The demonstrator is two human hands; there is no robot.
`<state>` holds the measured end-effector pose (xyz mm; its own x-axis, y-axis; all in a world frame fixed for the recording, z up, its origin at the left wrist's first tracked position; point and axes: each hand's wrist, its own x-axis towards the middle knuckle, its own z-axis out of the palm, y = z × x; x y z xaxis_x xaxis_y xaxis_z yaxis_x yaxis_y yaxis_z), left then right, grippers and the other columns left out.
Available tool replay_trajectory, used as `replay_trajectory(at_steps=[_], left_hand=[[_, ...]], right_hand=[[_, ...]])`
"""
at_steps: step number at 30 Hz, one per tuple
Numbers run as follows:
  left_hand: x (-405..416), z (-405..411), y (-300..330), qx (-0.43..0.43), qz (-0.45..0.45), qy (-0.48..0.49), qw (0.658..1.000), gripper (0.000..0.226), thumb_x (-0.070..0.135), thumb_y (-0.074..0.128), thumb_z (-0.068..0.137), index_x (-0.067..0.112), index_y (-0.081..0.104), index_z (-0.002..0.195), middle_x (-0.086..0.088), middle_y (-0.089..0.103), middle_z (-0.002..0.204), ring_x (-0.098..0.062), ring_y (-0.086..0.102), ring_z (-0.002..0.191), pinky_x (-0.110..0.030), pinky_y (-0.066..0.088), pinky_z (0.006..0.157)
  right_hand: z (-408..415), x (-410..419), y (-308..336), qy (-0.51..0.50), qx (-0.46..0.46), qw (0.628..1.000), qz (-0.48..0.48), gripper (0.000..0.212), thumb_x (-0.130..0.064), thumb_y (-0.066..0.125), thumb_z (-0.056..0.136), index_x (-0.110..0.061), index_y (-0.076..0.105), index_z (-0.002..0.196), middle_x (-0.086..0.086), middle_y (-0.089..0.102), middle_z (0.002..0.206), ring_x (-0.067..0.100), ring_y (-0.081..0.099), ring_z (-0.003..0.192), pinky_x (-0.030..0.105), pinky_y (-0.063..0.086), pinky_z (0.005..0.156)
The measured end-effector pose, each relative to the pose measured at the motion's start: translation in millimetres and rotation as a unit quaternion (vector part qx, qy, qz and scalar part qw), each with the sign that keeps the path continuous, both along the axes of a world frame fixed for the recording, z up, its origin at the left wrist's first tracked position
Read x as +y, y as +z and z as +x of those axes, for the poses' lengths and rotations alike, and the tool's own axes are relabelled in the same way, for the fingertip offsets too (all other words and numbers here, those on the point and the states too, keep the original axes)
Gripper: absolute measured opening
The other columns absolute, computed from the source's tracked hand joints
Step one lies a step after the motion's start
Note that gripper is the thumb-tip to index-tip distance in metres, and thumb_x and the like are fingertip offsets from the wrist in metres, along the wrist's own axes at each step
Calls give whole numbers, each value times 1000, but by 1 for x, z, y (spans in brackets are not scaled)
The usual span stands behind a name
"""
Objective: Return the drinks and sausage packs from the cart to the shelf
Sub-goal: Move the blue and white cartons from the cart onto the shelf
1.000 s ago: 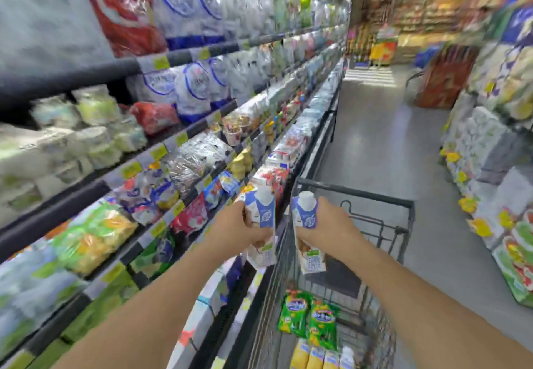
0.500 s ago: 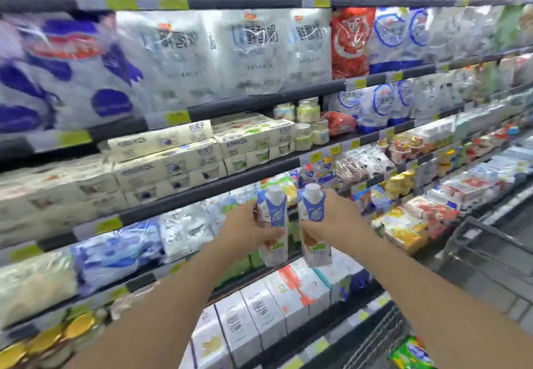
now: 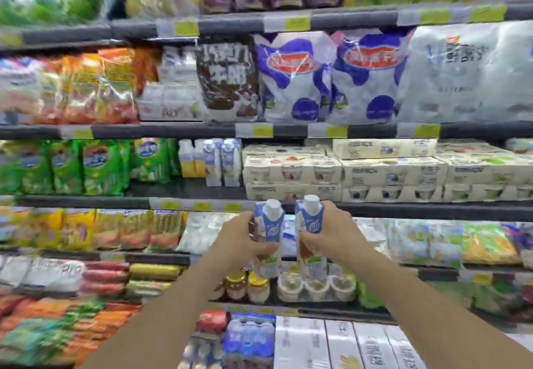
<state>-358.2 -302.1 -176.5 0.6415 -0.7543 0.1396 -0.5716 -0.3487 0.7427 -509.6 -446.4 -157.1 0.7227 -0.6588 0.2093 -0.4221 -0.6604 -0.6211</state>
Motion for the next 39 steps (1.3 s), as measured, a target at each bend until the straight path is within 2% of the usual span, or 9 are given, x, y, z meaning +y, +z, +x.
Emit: replay_trajectory(at_steps=[6, 13, 20, 24, 29, 31, 33, 36, 39], left_hand=[[79, 124, 5, 4, 1, 54, 999, 46, 35, 89, 66, 23, 64, 103, 5, 72, 96, -10, 68, 84, -33, 58, 76], [83, 205, 15, 10, -34, 73, 997, 49, 35, 89, 68, 13, 61, 101, -1, 72, 97, -18, 69, 89, -37, 58, 80], [34, 237, 22, 29, -87, 88, 992, 43, 29, 85, 73, 14, 61, 105, -1, 72, 96, -16, 71, 84, -42, 61, 78], [8, 245, 31, 20, -74, 100, 992, 37, 26, 84, 76, 14, 61, 103, -2, 71, 95, -18, 70, 84, -40, 61, 77], [-17, 258, 38, 15, -64, 121, 990, 38, 21, 84, 76, 17, 61, 107, 1, 71, 102, -16, 67, 89, -22, 51, 66], [-23, 264, 36, 9, -56, 127, 990, 39, 20, 85, 75, 14, 62, 105, -1, 71, 102, -17, 66, 90, -26, 49, 70], [-27, 270, 33, 5, -49, 132, 990, 40, 19, 86, 72, 10, 62, 102, -4, 71, 100, -21, 67, 90, -34, 56, 74], [-34, 281, 29, 22, -50, 129, 990, 40, 12, 85, 72, 9, 61, 104, -8, 71, 99, -23, 70, 90, -37, 60, 76], [-39, 290, 26, 42, -62, 120, 990, 41, 10, 86, 73, 9, 60, 105, -7, 71, 98, -18, 69, 83, -29, 57, 64]], right_hand=[[135, 67, 16, 38, -17, 999, -9, 33, -21, 70, 82, -17, 43, 65, -3, 48, 62, 16, 50, 58, 23, 31, 48], [228, 69, 23, 31, -38, 999, -1, 20, -20, 72, 81, -2, 62, 82, 15, 67, 78, 25, 60, 65, 17, 36, 45], [266, 29, 30, -11, -54, 998, -19, 37, -28, 74, 78, -8, 61, 106, -6, 55, 77, 0, 48, 64, 19, 32, 48], [273, 12, 36, -10, -60, 998, -20, 33, -25, 74, 78, -8, 61, 104, -4, 58, 77, 1, 50, 63, 16, 31, 48], [285, 2, 42, 19, -75, 997, -21, 26, -18, 72, 79, 3, 62, 90, 11, 64, 76, 29, 60, 70, 31, 44, 53], [291, -1, 42, 24, -76, 996, -29, 25, -17, 72, 81, 0, 56, 75, 7, 55, 65, 23, 50, 59, 25, 37, 45], [299, -3, 41, 17, -90, 995, -32, 24, -16, 73, 81, -5, 53, 80, 0, 50, 62, 13, 46, 52, 14, 32, 37], [312, -4, 36, 3, -96, 995, -42, 32, -17, 72, 81, -2, 50, 98, -1, 49, 78, 10, 49, 64, 11, 34, 46], [321, -5, 30, -25, -83, 996, -21, 44, -20, 75, 80, -7, 43, 107, 8, 55, 98, 22, 57, 87, 29, 48, 67]])
